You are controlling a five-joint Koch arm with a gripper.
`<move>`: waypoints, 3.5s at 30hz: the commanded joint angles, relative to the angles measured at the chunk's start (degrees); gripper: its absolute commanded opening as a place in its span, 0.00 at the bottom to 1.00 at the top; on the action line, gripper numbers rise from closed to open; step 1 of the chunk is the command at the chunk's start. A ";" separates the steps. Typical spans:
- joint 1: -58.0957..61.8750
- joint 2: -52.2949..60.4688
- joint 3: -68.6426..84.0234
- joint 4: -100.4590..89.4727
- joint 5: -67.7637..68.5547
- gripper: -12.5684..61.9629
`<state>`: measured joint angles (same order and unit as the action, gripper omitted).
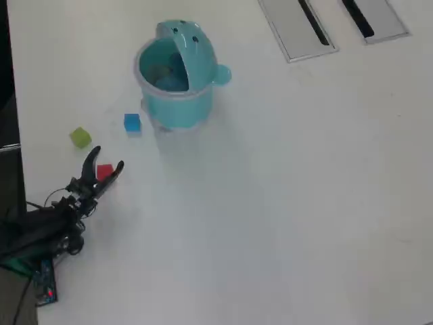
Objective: Grasp RGB lego blocks and put them in the bin one by one.
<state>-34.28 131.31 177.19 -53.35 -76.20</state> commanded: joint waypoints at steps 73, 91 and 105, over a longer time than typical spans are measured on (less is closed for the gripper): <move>-14.33 -9.93 -29.53 71.10 -30.94 0.60; -15.73 -14.77 -33.05 74.44 -27.25 0.51; -17.49 -12.48 -34.54 74.53 -20.13 0.38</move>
<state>-51.33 116.54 147.48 21.62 -98.09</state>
